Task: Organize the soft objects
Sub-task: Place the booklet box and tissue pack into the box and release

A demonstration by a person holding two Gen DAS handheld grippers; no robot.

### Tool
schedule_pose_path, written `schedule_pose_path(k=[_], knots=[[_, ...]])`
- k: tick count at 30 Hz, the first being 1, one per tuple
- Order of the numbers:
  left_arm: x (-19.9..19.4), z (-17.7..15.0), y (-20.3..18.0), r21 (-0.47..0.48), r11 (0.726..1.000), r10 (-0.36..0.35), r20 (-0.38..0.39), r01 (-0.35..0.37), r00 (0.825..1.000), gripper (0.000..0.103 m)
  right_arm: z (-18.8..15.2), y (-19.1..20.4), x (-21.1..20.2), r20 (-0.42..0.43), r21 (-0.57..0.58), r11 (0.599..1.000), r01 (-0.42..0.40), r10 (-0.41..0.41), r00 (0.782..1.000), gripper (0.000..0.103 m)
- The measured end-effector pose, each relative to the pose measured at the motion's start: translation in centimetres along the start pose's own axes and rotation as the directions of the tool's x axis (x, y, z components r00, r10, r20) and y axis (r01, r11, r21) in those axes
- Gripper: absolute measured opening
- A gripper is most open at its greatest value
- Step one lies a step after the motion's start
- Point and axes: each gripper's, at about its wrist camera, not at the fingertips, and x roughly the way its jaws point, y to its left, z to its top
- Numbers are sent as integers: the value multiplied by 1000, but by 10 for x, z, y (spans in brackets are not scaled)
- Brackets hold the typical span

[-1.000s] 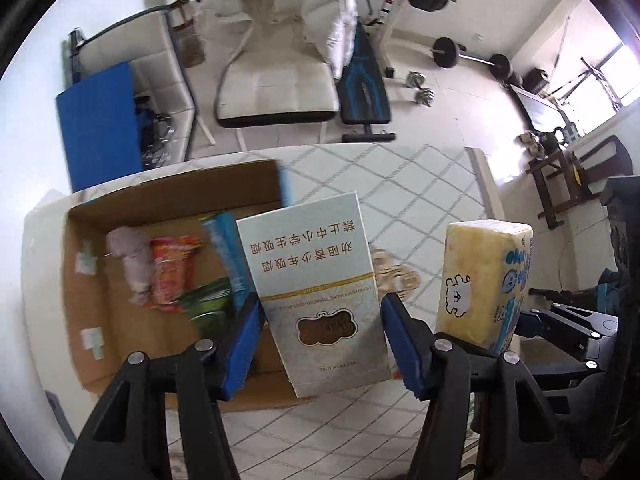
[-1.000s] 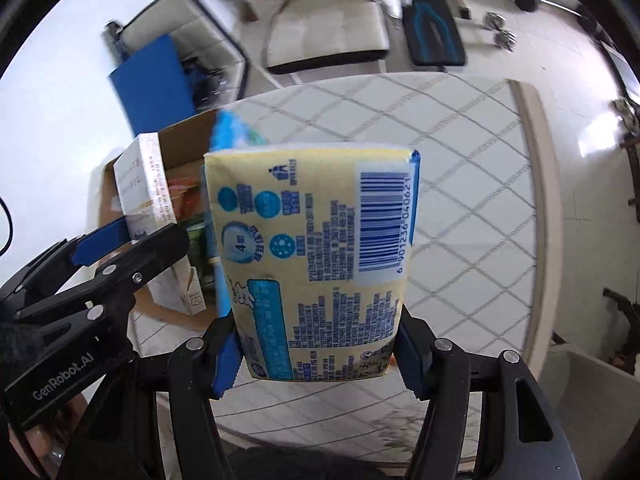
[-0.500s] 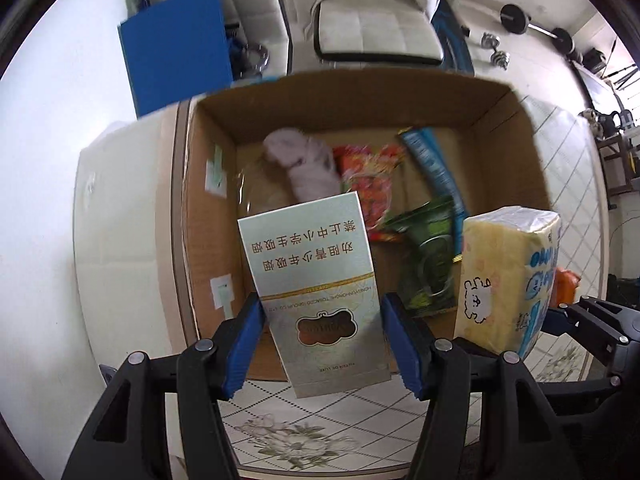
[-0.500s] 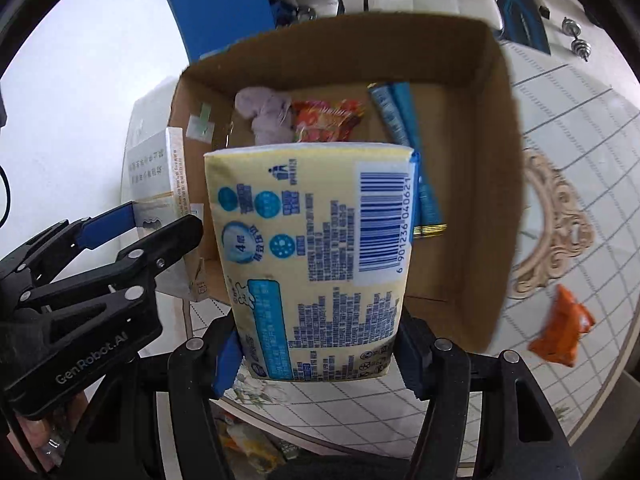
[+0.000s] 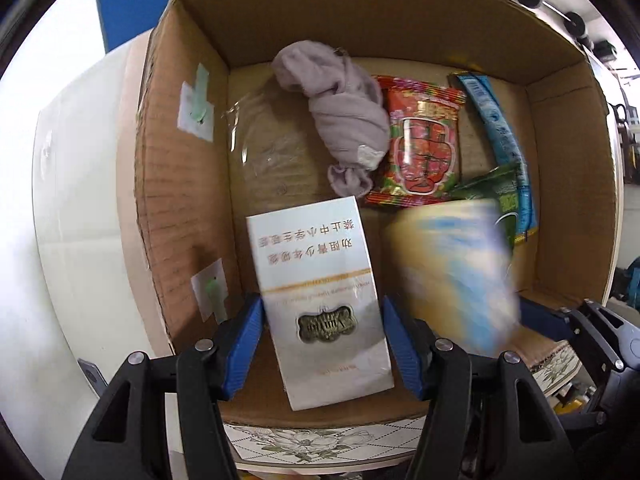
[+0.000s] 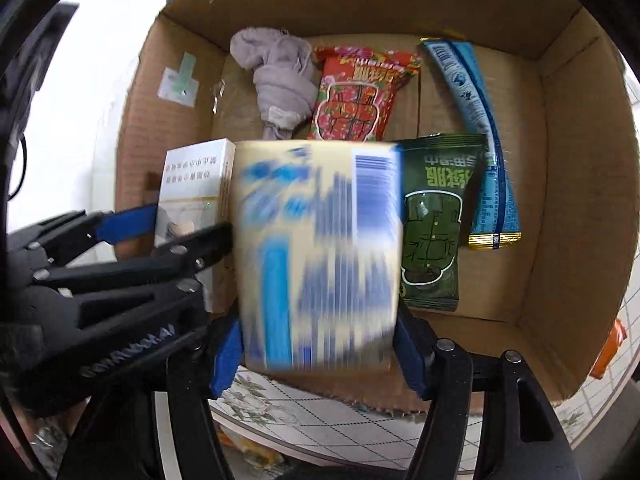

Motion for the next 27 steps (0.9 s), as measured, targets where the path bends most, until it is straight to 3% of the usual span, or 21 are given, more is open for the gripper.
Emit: schedule_pose_path(k=[1,2,10,11,13,19,27], knots=[[2,1,3,-6,1000,-8,-2,8,1000,58,-1,1,1,6,-7,1000,8,-8,1000,87],[3,1,4,-11,1000,-9,-3,9,1000,58,-2,1,1,13,-5,1000,20,-20,1000,89],[-18,-12,15,-62,998,-30,61,34,998,70,-2,-10,-11,34,17,998,62,-63,997,90],[-22,-16,15,-67,997,-30,75,35,997,81,-2,-13,-14,40,24,997,75,-76,996,91],[-31,-25,16,-83,996,-15,107,24,994,93,-5,-20,-21,58,37,995,89,-91,994,96],[-56,-51,2,-82,996,-5,204,23,979,94,-20,-31,-46,119,31,983,181,-184,976,97],[-99,-81,-19,-97,995,41,347,-8,937,94,-58,-39,-82,210,64,982,179,-189,959,97]])
